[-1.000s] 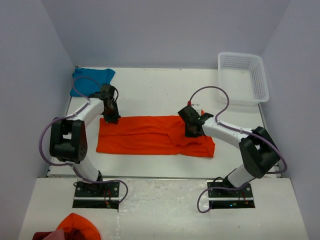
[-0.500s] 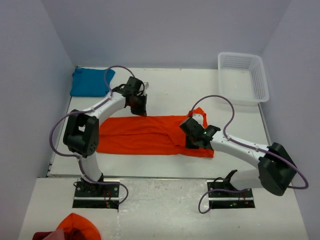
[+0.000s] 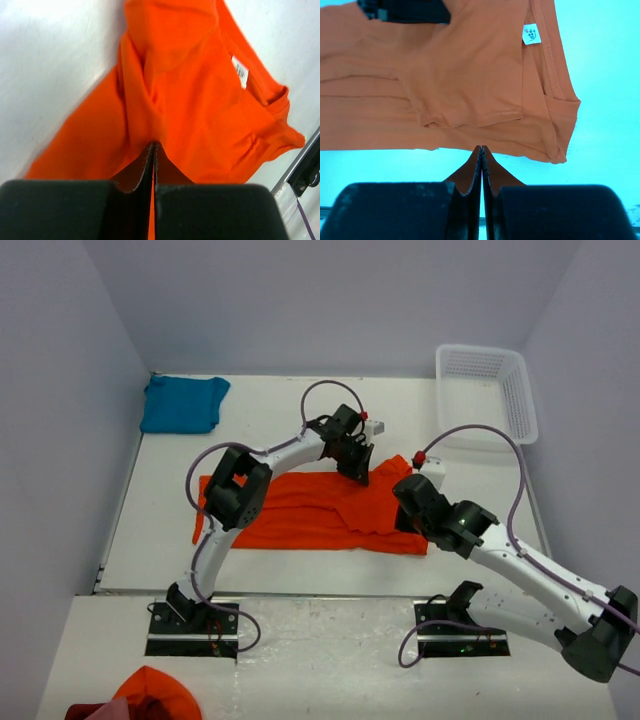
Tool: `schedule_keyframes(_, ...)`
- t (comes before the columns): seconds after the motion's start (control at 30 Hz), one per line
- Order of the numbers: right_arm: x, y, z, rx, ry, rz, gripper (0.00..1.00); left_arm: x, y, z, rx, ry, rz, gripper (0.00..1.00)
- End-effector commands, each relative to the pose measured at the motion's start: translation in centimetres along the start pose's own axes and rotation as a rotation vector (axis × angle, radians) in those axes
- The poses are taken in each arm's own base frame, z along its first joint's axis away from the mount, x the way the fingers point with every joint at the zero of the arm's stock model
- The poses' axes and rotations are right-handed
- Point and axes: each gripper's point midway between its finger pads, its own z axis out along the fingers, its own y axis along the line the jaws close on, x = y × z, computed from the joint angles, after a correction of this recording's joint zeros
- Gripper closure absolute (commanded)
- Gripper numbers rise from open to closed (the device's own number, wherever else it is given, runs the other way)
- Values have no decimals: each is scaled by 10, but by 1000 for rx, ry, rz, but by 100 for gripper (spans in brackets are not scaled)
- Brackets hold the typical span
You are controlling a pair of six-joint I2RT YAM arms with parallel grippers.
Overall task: Fold and stack the t-shirts
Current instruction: Rotate the tshirt 90 degrees
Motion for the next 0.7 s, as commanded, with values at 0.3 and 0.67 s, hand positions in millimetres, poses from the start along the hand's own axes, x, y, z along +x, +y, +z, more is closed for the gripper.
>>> schedule_keyframes(0.3, -17, -24, -33, 33, -66, 29, 100, -23, 17, 50, 85, 30, -7, 100)
schedule_keyframes(0.67, -16, -17, -19, 85, -13, -14, 100, -35, 84, 58, 125, -24, -105, 100)
